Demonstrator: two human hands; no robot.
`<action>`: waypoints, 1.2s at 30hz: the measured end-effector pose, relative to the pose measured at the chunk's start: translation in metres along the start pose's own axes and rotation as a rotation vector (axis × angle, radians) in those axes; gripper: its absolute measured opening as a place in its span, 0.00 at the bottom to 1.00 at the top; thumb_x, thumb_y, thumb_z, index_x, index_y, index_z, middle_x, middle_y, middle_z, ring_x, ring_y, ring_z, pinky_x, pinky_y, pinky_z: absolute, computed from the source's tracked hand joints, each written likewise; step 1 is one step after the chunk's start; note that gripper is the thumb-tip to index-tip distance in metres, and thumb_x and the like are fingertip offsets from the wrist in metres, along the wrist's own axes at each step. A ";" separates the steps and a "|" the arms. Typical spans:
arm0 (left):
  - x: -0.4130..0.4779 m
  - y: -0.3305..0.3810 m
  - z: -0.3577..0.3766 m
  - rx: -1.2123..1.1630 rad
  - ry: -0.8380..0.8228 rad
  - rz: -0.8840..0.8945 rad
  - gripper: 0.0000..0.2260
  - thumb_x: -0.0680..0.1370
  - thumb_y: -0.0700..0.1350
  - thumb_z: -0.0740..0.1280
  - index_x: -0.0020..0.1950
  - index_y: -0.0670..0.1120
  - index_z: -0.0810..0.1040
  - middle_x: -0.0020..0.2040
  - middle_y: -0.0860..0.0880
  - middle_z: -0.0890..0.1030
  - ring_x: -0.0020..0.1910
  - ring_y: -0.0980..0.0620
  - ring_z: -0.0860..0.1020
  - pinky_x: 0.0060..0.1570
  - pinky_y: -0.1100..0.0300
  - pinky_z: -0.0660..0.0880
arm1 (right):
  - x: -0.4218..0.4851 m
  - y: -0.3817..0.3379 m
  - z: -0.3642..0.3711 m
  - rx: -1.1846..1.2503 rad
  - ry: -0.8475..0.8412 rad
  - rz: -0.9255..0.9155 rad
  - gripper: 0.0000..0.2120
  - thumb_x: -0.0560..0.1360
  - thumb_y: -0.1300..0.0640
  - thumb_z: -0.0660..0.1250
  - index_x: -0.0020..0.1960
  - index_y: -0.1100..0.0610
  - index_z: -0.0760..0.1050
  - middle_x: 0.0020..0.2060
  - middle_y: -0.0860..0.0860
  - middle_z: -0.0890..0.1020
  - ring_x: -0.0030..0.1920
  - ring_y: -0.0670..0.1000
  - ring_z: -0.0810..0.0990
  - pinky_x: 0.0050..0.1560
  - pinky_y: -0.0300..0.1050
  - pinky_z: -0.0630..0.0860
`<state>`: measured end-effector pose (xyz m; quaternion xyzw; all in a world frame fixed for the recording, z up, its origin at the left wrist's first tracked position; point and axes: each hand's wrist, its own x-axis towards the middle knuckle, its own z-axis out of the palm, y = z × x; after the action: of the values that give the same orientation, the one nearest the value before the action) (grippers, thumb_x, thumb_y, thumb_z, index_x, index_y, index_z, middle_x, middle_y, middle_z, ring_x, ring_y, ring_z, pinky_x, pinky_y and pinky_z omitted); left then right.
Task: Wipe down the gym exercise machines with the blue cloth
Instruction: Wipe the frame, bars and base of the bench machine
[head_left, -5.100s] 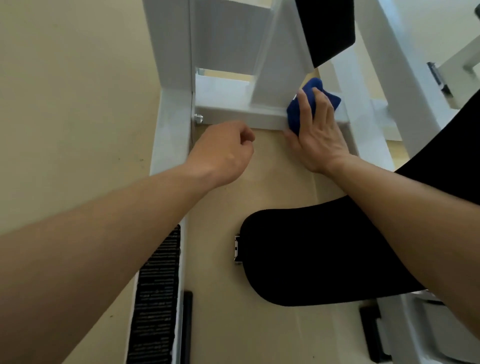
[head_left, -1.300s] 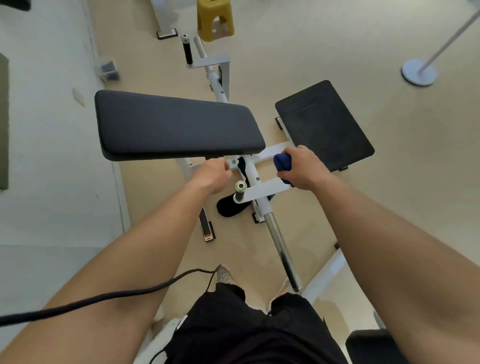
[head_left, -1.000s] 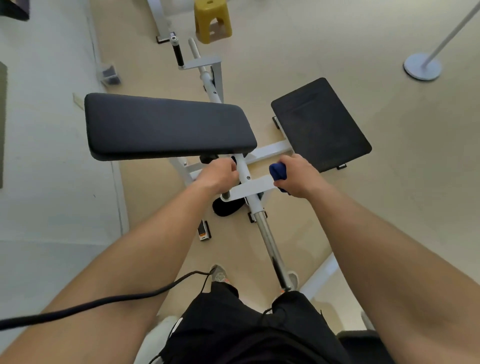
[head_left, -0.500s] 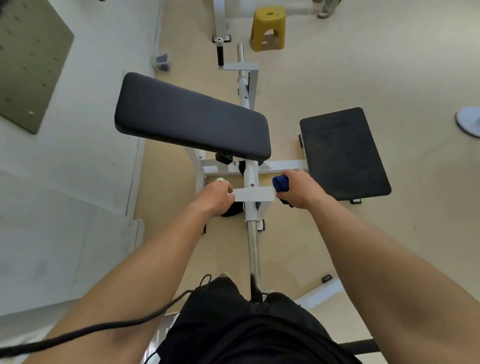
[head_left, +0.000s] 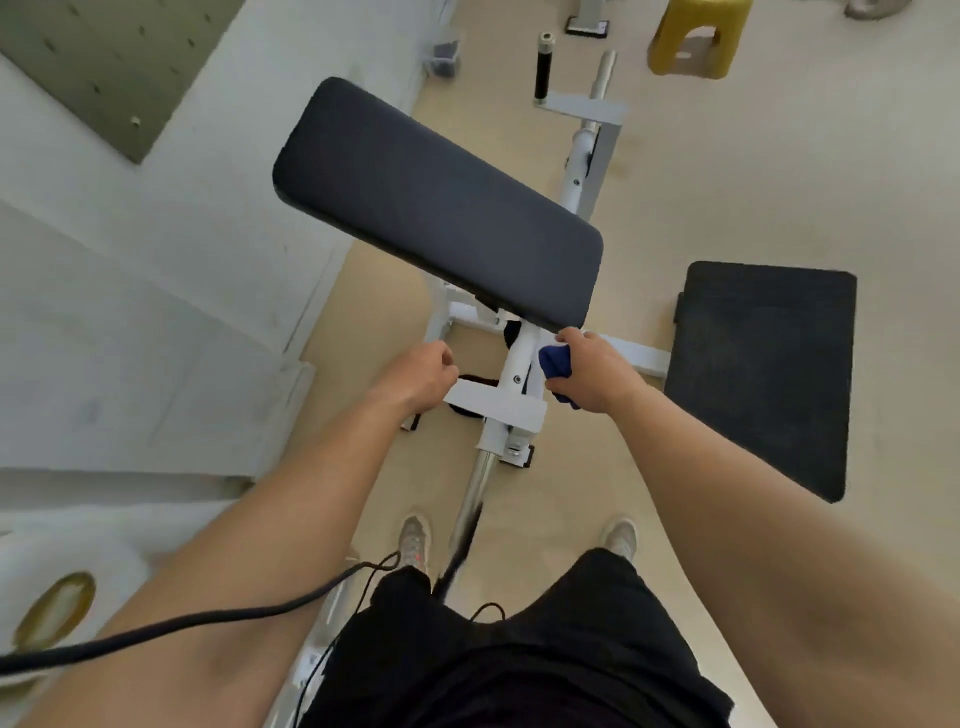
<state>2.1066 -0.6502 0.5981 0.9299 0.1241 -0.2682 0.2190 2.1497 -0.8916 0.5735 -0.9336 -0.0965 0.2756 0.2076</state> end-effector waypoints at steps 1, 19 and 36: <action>-0.003 0.007 0.004 -0.042 0.025 -0.059 0.12 0.81 0.49 0.61 0.63 0.48 0.75 0.57 0.50 0.78 0.52 0.48 0.78 0.52 0.52 0.76 | 0.008 0.006 -0.008 -0.030 -0.028 -0.042 0.31 0.73 0.51 0.73 0.71 0.54 0.65 0.62 0.55 0.73 0.56 0.57 0.76 0.52 0.51 0.77; -0.046 0.037 0.052 -0.372 0.164 -0.437 0.12 0.82 0.47 0.59 0.58 0.42 0.77 0.57 0.44 0.80 0.54 0.44 0.77 0.56 0.51 0.74 | 0.048 -0.032 -0.049 -0.223 -0.328 -0.456 0.19 0.73 0.53 0.73 0.59 0.53 0.70 0.51 0.51 0.74 0.40 0.52 0.81 0.38 0.46 0.79; 0.008 0.046 0.115 -0.658 0.172 -0.687 0.19 0.76 0.48 0.70 0.66 0.49 0.74 0.61 0.51 0.78 0.57 0.49 0.77 0.57 0.52 0.75 | 0.156 -0.040 -0.005 -0.626 -0.657 -0.786 0.34 0.72 0.51 0.74 0.73 0.53 0.64 0.65 0.54 0.72 0.58 0.57 0.77 0.56 0.53 0.77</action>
<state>2.0779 -0.7444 0.5223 0.7353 0.5199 -0.1938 0.3891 2.2787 -0.8117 0.5210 -0.7106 -0.5704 0.4107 -0.0316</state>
